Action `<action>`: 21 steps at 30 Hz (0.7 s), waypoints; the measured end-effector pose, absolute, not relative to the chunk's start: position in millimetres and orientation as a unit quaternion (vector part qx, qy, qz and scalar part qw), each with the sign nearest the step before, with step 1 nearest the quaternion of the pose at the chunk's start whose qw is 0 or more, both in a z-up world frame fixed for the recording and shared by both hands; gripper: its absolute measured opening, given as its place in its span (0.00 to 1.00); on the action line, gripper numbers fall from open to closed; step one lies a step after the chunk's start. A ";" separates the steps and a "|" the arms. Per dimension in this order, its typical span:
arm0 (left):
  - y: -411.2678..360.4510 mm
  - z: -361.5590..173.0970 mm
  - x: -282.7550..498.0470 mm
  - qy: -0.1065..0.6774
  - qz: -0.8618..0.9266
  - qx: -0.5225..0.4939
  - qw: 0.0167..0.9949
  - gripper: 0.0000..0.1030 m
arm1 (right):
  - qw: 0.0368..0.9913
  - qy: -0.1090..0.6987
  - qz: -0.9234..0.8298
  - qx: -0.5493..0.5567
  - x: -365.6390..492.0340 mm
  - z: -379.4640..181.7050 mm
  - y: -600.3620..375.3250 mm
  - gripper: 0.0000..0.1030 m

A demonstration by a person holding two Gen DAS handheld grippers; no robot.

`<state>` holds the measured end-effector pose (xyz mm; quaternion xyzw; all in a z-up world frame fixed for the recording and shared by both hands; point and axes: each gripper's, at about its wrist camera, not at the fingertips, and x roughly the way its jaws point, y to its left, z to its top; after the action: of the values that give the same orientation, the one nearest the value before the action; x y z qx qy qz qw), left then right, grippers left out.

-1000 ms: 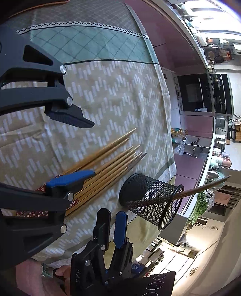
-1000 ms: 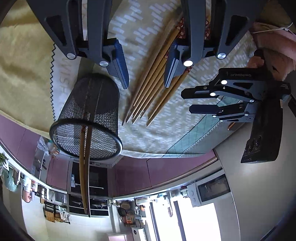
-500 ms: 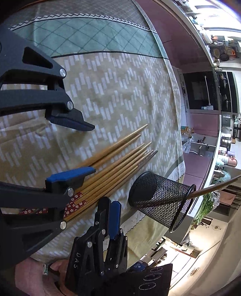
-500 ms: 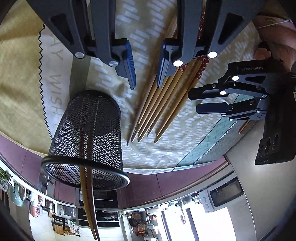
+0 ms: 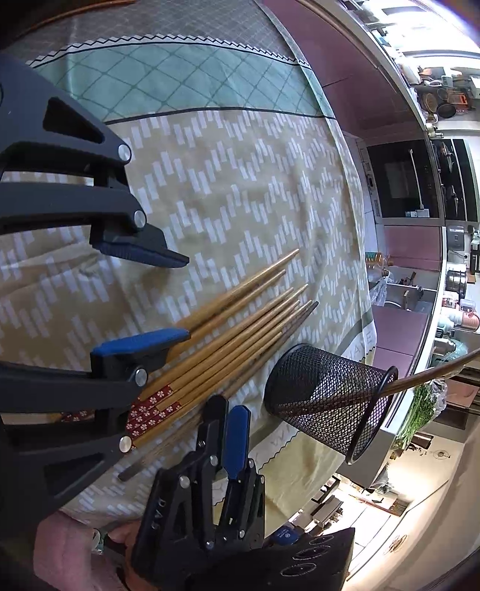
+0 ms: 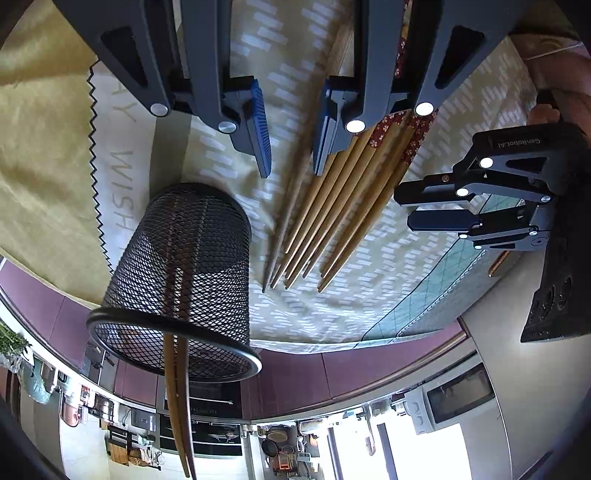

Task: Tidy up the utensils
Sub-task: 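Move both tools back down to the row of chopsticks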

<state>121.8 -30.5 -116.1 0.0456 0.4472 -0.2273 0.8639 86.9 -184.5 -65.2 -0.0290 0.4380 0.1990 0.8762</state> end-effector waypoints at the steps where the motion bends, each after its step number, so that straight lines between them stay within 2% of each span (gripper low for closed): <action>1: -31.6 -115.5 122.9 0.446 -0.230 0.042 0.864 0.35 | 0.876 0.439 0.197 -0.031 88.5 -65.9 -182.0 0.21; 7: -38.3 -118.2 129.7 0.447 -0.229 0.046 0.863 0.34 | 0.881 0.434 0.185 -0.035 94.1 -68.1 -176.5 0.21; 12: -34.8 -117.6 130.5 0.451 -0.232 0.048 0.861 0.23 | 0.881 0.434 0.185 -0.033 93.5 -67.9 -180.5 0.19; 14: -31.9 -116.9 130.0 0.451 -0.231 0.048 0.861 0.23 | 0.881 0.435 0.185 -0.030 93.9 -67.8 -181.2 0.18; 17: -31.2 -117.5 132.6 0.451 -0.221 0.052 0.863 0.29 | 0.881 0.435 0.184 -0.033 96.5 -67.7 -179.3 0.19; 21: -32.3 -119.5 142.4 0.455 -0.220 0.043 0.862 0.28 | 0.881 0.436 0.183 -0.024 104.2 -67.2 -179.4 0.19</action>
<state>142.4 -32.3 -119.5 0.0434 0.4553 -0.2196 0.8618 104.2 -179.4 -67.2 -0.0243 0.4361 0.1834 0.8807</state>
